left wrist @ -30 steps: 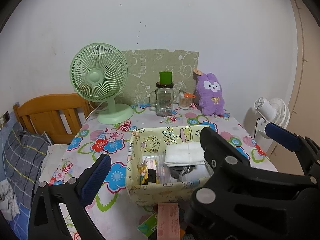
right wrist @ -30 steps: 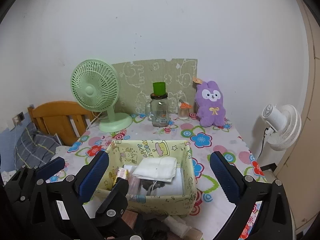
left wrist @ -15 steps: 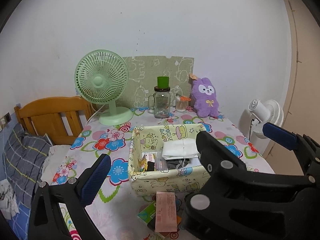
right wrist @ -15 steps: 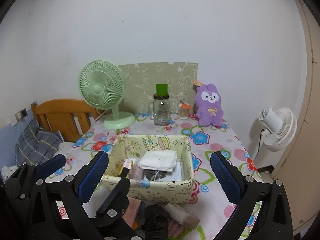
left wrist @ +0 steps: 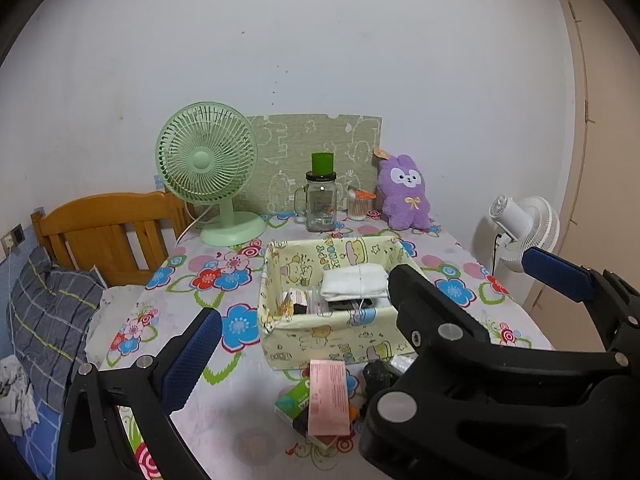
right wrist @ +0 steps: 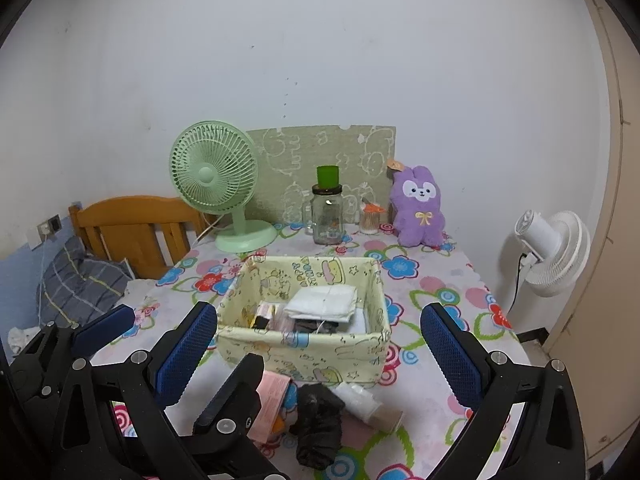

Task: Organize soft objects
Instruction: 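Withdraw both open tools up and out of the fabric box, then move the left tool to the pink paper pack while the right tool approaches the black plastic bundle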

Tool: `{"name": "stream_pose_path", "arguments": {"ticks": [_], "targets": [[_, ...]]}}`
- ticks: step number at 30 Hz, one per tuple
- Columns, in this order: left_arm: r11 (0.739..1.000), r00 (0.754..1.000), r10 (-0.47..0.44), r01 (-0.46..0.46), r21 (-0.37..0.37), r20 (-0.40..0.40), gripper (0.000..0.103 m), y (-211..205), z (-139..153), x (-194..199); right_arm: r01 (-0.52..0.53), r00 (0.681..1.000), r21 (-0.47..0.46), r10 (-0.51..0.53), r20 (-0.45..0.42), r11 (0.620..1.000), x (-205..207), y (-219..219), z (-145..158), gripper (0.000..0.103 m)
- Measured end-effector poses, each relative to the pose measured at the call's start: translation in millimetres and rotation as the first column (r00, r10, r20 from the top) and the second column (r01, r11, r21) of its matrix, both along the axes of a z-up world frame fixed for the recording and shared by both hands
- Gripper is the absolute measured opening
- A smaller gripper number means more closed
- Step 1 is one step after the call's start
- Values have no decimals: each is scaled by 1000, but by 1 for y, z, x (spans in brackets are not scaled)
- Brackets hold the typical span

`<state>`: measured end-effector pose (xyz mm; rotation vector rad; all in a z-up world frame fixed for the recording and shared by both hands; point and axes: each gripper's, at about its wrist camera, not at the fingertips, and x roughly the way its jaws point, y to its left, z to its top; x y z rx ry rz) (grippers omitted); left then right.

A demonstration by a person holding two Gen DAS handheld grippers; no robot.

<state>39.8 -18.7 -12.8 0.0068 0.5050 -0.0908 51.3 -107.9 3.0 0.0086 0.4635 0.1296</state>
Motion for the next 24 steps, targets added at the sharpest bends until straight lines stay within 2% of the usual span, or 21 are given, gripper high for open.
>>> {"name": "stream_pose_path", "arguments": {"ticks": [6,14,24], "targets": [[1000,1000,-2,2,-9,-7,103,-1,-6,-10,3,1000,0,-3,-4,1000,-11,0,-6,103],[1000,1000,-10,9,-15,-14,103,-2,-16,-19,31,999,-8,-30,32,999,-24,-2,-12,103],[1000,999,-15,16,8,-38,103,-8,-39,-23,37,999,-10,-37,-12,999,-29,-7,-36,103]]}}
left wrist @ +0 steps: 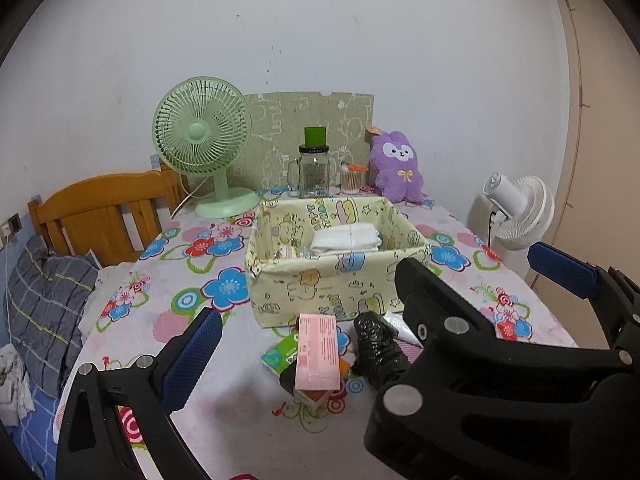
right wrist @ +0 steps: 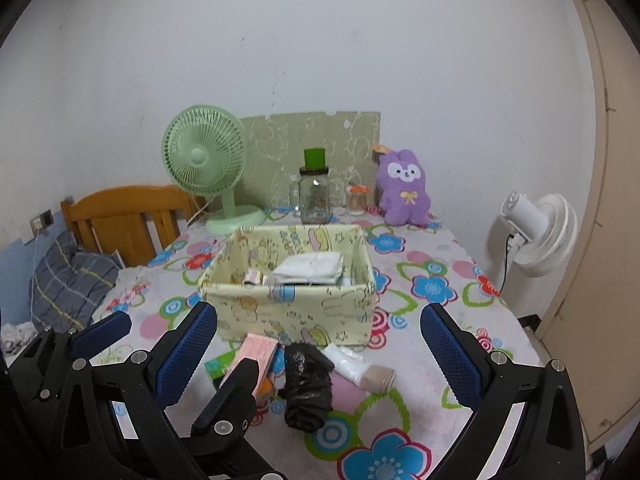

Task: Organize soft objects
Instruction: 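Move the left tool to the pink paper pack while the right tool approaches the black plastic bundle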

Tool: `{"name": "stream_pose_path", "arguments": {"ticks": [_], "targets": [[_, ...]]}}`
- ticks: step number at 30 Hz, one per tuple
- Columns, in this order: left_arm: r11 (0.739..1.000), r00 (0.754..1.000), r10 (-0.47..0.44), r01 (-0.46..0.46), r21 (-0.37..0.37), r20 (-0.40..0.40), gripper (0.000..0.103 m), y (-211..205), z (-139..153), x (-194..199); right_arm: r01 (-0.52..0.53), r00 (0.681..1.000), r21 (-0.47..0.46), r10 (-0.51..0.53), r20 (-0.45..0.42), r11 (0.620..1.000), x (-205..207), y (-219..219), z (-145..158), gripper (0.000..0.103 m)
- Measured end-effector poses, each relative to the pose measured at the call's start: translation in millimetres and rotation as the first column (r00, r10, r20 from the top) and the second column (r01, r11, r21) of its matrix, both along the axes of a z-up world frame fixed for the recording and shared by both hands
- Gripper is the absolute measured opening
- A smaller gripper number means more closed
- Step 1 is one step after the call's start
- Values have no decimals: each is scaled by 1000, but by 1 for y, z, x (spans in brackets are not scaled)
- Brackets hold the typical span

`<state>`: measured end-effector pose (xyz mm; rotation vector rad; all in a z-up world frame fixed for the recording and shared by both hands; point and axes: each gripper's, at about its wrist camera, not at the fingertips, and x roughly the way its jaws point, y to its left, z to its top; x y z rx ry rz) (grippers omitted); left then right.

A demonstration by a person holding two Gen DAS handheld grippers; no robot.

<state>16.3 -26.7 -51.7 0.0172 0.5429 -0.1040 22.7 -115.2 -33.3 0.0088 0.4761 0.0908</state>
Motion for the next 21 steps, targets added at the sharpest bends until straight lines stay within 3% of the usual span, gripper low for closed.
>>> {"name": "stream_pose_path", "arguments": {"ticks": [14,21], "targets": [[1000,998,-17,17,-1,-61,99,-2,-35,7,-29,995,-2,28,-98,1000,10,1,-39,103],[1000,994,-17,18,2,-110,95,-2,-52,17,-26,988,-1,26,-154,1000,23,2,-59,96]]}}
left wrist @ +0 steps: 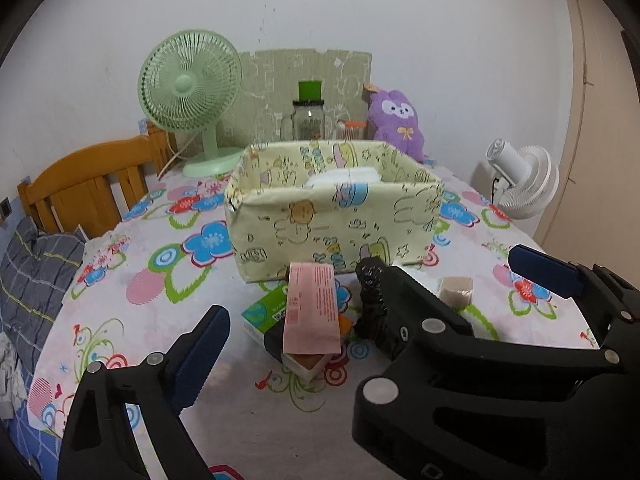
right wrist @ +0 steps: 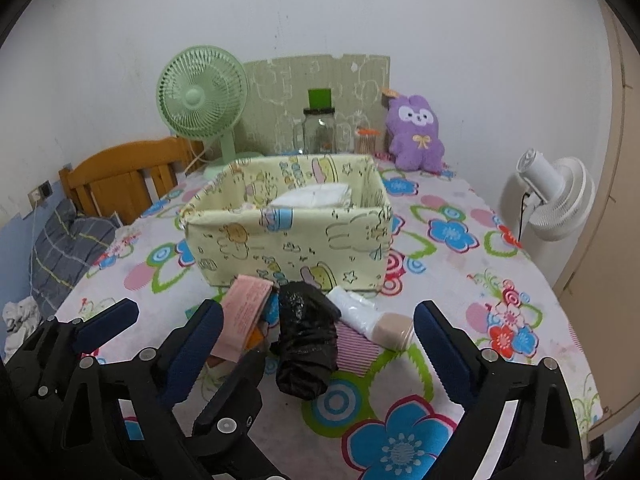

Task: Organize soft objects
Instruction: 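Move the left tool to the pink paper pack while the right tool approaches the black plastic bundle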

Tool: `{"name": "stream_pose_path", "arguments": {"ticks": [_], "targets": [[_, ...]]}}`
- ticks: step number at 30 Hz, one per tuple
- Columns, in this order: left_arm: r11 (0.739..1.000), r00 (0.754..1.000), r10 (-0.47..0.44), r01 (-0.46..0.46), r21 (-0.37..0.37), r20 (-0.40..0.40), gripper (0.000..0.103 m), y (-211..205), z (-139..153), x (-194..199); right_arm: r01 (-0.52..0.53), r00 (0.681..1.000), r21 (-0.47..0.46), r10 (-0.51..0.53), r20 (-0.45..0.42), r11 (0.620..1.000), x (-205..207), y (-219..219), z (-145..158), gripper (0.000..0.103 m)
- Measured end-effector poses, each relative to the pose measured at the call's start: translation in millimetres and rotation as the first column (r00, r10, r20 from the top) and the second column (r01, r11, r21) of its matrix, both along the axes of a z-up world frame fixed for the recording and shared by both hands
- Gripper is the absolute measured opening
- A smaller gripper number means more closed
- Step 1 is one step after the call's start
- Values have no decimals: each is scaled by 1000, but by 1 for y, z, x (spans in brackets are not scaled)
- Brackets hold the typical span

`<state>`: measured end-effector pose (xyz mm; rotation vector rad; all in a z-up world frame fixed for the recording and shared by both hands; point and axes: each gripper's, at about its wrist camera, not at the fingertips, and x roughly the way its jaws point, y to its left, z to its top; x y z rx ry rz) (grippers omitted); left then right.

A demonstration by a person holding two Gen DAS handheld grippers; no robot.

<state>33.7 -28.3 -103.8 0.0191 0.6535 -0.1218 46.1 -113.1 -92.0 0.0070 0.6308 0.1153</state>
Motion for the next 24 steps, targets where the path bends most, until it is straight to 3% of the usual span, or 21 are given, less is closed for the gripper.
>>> {"name": "stream_pose_path", "arguments": {"ticks": [15,24], "targets": [[1000,996,22,-20,16,-87,81,3,-27,30,-8,993,4,8,-119,1000,36,4,-32,87],[1000,992,24,-22,20,-128,79,4,-37,40,-18,985,12,19,-174,1000,52,7,-47,79]]}}
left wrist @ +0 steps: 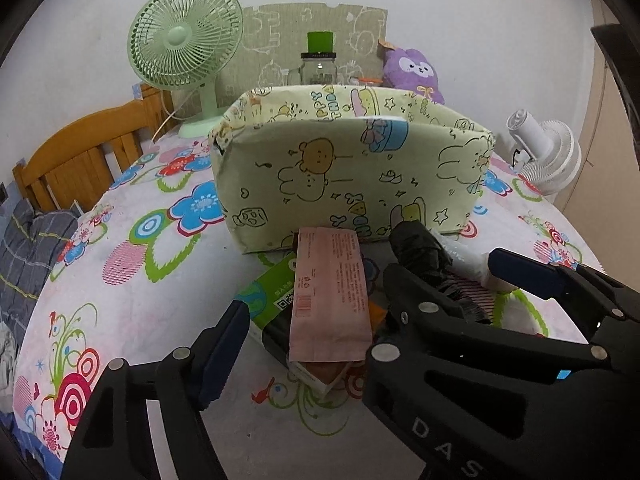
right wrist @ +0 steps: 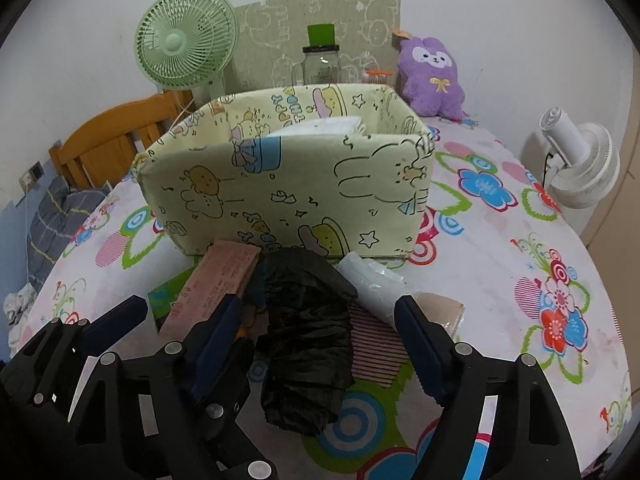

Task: Organize soft objects
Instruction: 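Move the left tool to the pink paper pack while the right tool approaches the black plastic bundle, then grasp the pink paper pack with the left tool while the right tool grasps the black plastic bundle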

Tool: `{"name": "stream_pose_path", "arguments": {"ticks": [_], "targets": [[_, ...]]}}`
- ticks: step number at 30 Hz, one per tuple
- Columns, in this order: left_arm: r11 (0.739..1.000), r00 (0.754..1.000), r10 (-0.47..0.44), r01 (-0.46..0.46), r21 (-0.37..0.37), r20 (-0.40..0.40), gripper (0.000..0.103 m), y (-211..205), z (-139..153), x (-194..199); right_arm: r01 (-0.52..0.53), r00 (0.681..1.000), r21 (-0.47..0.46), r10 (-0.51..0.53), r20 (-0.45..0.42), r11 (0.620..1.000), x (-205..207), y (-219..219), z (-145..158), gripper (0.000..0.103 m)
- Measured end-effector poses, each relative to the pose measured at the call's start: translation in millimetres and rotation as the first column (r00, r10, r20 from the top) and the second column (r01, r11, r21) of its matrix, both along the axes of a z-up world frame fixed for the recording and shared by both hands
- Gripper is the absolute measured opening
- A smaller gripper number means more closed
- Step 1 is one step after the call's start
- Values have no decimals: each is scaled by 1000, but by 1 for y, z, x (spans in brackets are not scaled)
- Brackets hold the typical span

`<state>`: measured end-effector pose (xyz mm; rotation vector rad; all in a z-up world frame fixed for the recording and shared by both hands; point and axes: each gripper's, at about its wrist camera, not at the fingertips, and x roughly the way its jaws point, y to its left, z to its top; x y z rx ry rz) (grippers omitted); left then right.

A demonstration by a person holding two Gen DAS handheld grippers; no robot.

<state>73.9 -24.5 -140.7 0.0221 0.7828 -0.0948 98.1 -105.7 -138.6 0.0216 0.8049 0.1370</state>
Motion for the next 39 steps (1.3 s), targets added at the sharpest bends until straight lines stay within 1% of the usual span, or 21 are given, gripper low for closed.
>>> {"name": "stream_pose_path", "arguments": {"ticks": [2,8,10,12,13,16,23,26,29,33,36,38,39], "targets": [[1000,1000,2,-2,-1,-12,79,1,-2,2,-4,1000,3,4,-12,1000,2,1,-3,78],[1000,999,-3,3,-15,-49,79,2,-8,5,-11,999,15,12,-52,1000,7,2,-11,68],[999,998,-14,13,-33,-59,79,2,-9,5,-27,997,30,28,-66,999,9,2,-13,57],[999,998,-23,20,-43,-67,79,1,-9,5,-44,996,42,47,-74,998,10,2,-14,51],[999,998,-24,21,-44,-66,79,0,-9,5,-50,996,46,53,-77,998,10,2,-14,50],[999,998,-28,25,-43,-63,79,-2,-8,4,-58,995,49,62,-72,997,9,2,-13,48],[999,999,-27,26,-24,-47,80,-7,-2,0,-63,997,58,66,-49,996,6,-2,-9,47],[1000,1000,-7,8,12,-30,81,-9,0,-2,-55,998,49,57,-30,997,3,-3,-6,46],[1000,1000,-4,5,12,-20,81,-10,4,-2,-49,999,29,49,-3,998,1,-4,-1,46],[1000,1000,-3,3,10,-8,81,-11,9,2,-34,999,41,34,7,999,1,-9,4,44],[1000,1000,2,-2,8,-3,79,-11,11,8,-20,1000,39,19,17,999,3,-12,8,44],[1000,1000,10,-10,6,-11,74,-9,10,13,-13,1000,37,12,20,999,5,-13,10,44],[1000,1000,10,-10,2,-17,69,-9,9,15,-11,1000,37,10,20,999,6,-13,10,44]]}}
